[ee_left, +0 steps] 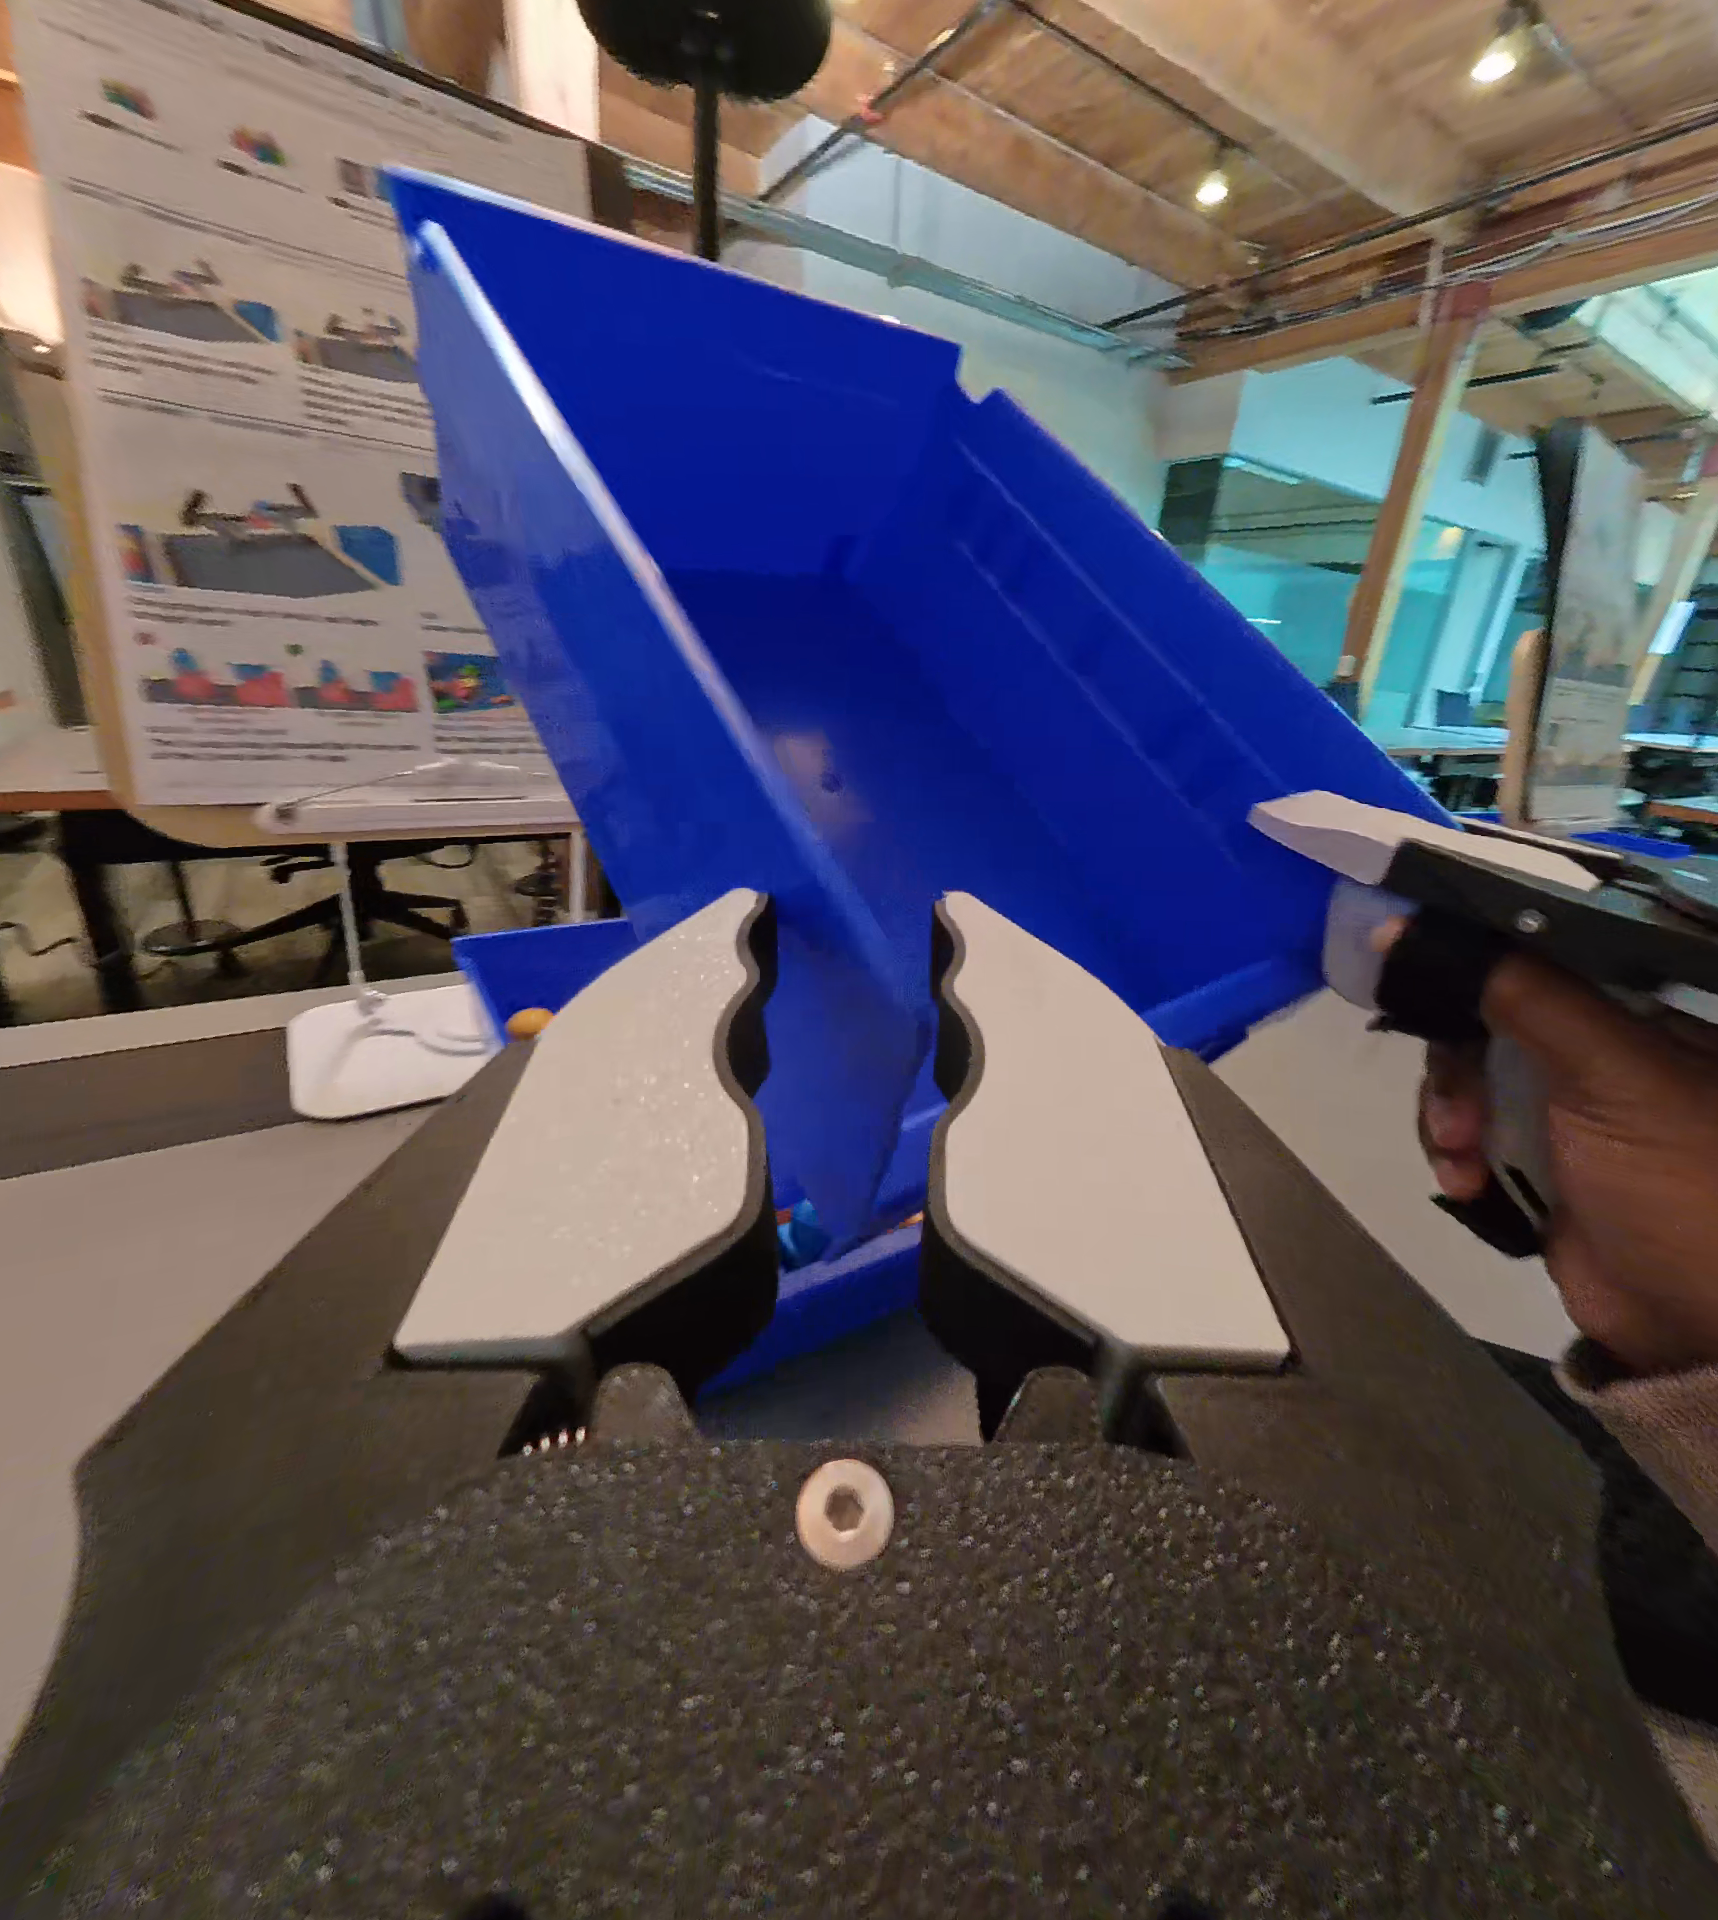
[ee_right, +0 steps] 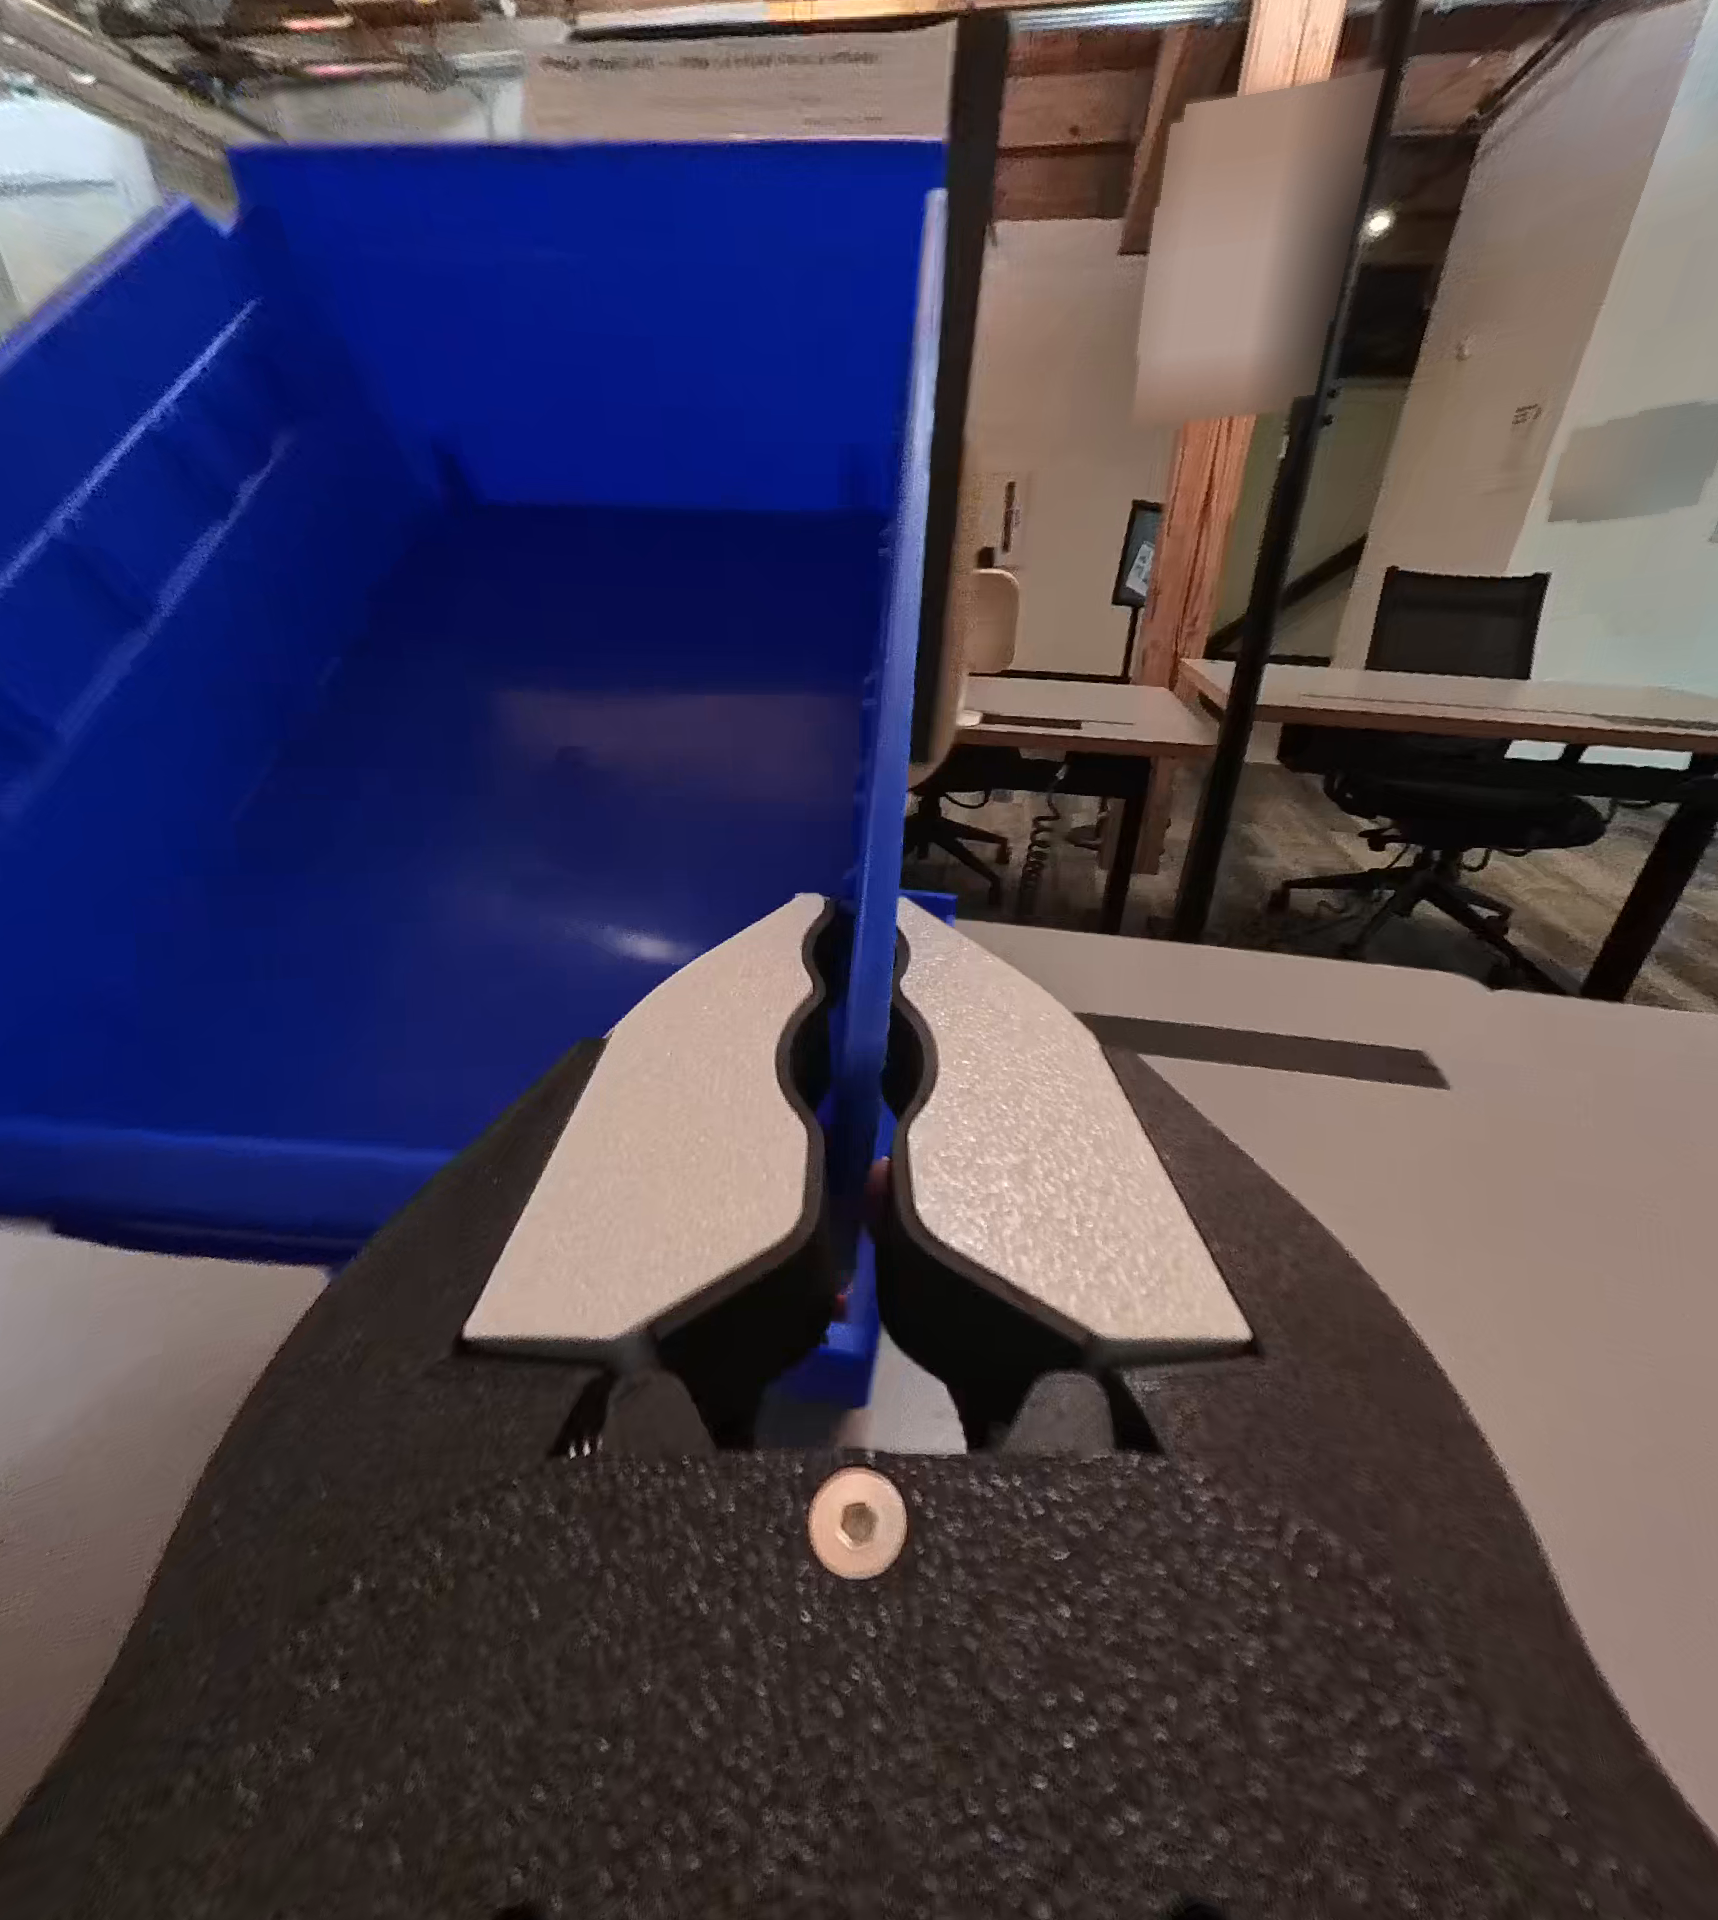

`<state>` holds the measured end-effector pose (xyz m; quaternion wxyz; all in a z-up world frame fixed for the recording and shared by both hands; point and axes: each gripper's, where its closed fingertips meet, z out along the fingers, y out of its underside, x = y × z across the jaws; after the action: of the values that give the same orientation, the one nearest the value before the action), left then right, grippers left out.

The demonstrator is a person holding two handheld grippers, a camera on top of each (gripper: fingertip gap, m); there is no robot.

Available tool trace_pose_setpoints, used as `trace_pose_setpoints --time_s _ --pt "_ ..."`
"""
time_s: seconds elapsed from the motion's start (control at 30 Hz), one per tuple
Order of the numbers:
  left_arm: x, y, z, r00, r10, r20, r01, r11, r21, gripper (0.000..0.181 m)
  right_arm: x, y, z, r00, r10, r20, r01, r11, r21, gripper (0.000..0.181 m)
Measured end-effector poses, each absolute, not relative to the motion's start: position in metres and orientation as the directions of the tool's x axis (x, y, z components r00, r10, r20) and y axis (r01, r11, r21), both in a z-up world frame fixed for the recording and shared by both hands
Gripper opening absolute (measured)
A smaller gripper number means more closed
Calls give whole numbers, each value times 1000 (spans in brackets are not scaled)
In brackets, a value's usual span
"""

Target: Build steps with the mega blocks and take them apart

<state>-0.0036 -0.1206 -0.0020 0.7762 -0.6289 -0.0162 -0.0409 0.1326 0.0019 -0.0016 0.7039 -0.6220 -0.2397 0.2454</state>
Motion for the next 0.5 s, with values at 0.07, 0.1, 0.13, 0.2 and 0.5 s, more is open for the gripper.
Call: trace_pose_setpoints --time_s 0.07,0.1,0.13,0.2,0.5 --pt "9 -118 -3 994 -91 58 75 199 -977 31 147 14 5 784 621 28 -60 120 -991 3" --pt "13 -117 -5 993 -109 52 73 190 -979 29 153 19 6 784 621 24 -58 112 -992 3" --pt "16 -117 -7 991 -122 51 74 189 -979 29 158 26 7 784 621 4 -68 92 -993 3" --pt "14 -117 -12 992 -119 45 67 183 -981 30 174 44 7 797 602 -56 -114 59 -992 3" --pt "-51 -103 -83 1000 28 7 8 -46 -999 39 291 163 -32 887 406 -222 -189 -119 -975 4"
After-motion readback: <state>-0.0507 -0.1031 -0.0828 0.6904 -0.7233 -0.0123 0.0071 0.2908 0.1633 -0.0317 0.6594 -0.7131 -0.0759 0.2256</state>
